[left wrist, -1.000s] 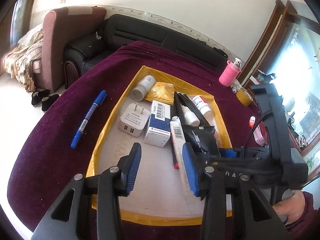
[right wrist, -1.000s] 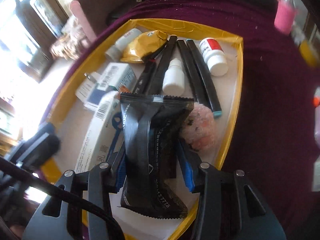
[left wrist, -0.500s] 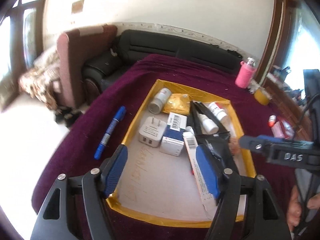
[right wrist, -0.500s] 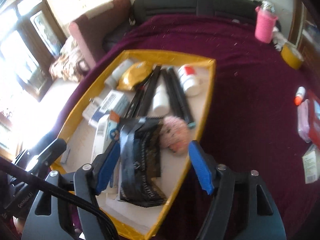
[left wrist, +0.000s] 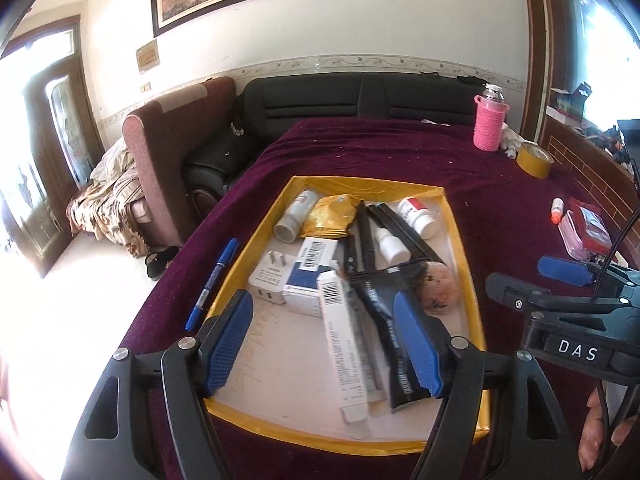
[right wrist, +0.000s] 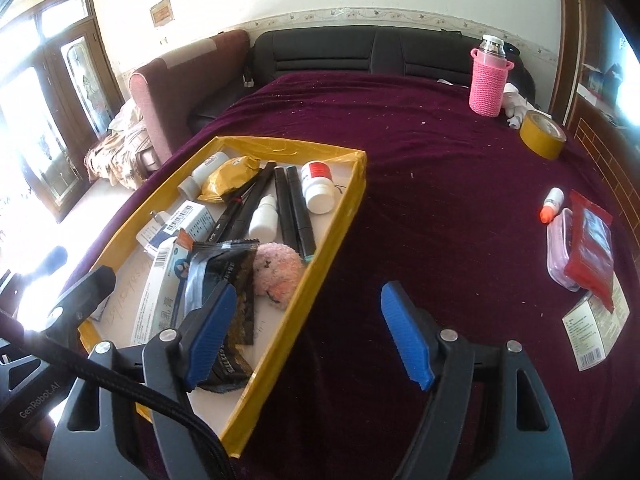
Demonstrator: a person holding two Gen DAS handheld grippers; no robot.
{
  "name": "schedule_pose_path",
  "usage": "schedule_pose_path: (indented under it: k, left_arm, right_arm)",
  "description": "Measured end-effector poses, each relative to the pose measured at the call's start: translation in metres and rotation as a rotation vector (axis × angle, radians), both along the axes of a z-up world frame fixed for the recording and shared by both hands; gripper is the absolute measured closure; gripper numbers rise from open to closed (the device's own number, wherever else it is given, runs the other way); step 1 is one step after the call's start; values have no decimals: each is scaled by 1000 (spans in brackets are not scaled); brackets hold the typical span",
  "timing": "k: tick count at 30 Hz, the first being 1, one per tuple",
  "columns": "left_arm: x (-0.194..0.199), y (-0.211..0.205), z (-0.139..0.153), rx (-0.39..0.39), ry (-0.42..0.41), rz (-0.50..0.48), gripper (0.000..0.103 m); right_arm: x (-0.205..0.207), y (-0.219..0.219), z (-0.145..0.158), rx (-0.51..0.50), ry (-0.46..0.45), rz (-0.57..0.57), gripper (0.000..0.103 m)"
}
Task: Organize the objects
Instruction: 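Move both grippers from the tray back to the loose items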
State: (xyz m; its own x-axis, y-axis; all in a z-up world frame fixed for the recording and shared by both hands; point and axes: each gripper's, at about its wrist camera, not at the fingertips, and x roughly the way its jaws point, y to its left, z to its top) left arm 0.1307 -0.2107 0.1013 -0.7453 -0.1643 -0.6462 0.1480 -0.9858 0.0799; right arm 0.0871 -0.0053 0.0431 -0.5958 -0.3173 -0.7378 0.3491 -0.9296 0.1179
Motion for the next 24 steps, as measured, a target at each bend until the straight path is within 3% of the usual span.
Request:
schedule_pose_path:
  k: [7, 11, 15, 17, 20, 24]
  left_arm:
    - [-6, 40, 3, -68, -25, -56, 35]
    - [-10, 59, 1, -65, -53, -105, 35]
    - [-13, 73, 1, -11, -73, -163, 35]
    - [-13, 80, 1, -7, -68, -181, 35]
    - [-16, 87, 0, -6, -67, -193, 35]
    - [-18, 94, -3, -8, -72, -200, 35]
  right_arm:
    - [-5, 47, -1, -67, -2, -69, 28]
    - [-11, 85, 4, -117, 6, -126, 28]
    - [-22, 154, 19, -183, 38, -246, 28]
    - [-32, 196, 24, -203, 36, -331, 22]
    - [-53, 256, 27, -209, 28, -463, 21]
    - [-95, 299, 18, -211, -34, -513, 21]
